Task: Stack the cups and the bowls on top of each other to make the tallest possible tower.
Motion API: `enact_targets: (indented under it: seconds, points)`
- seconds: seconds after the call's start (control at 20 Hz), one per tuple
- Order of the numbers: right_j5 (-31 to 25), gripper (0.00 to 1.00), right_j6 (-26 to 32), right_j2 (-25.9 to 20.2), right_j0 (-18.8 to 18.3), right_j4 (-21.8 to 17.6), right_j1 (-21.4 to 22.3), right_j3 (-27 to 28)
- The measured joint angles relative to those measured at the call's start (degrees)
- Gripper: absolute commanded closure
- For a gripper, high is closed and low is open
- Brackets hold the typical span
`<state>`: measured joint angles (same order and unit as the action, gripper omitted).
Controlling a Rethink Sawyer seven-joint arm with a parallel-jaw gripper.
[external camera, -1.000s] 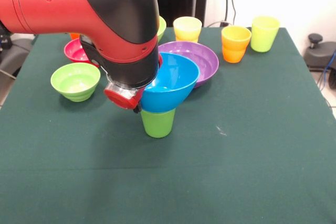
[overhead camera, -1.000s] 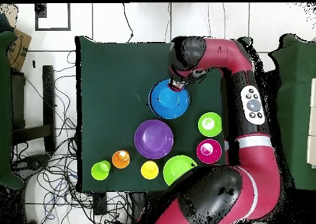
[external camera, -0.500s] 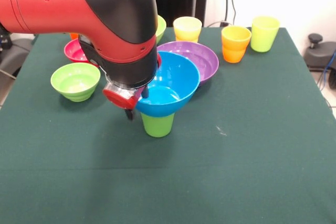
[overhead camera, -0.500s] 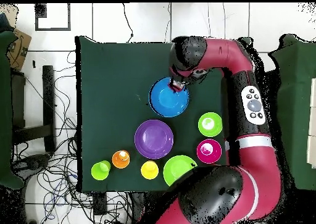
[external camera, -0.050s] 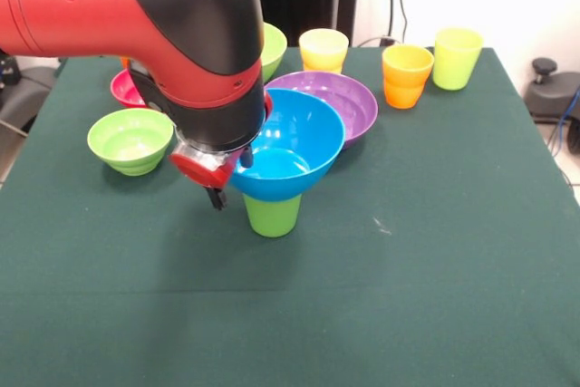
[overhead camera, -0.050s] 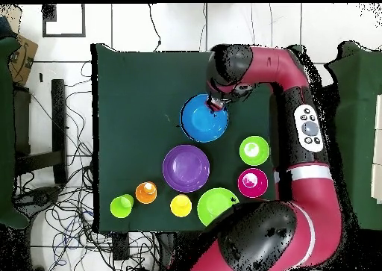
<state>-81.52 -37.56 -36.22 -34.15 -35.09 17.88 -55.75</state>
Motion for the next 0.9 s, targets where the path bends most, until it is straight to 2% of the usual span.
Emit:
enact_targets:
  seconds: [0.55, 0.9]
  points:
    - [0.0, 0.00, 0.0, 0.0, -0.3, 0.0, 0.7, 0.0]
    - [0.0, 0.00, 0.0, 0.0, -0.3, 0.4, 4.7, 0.0]
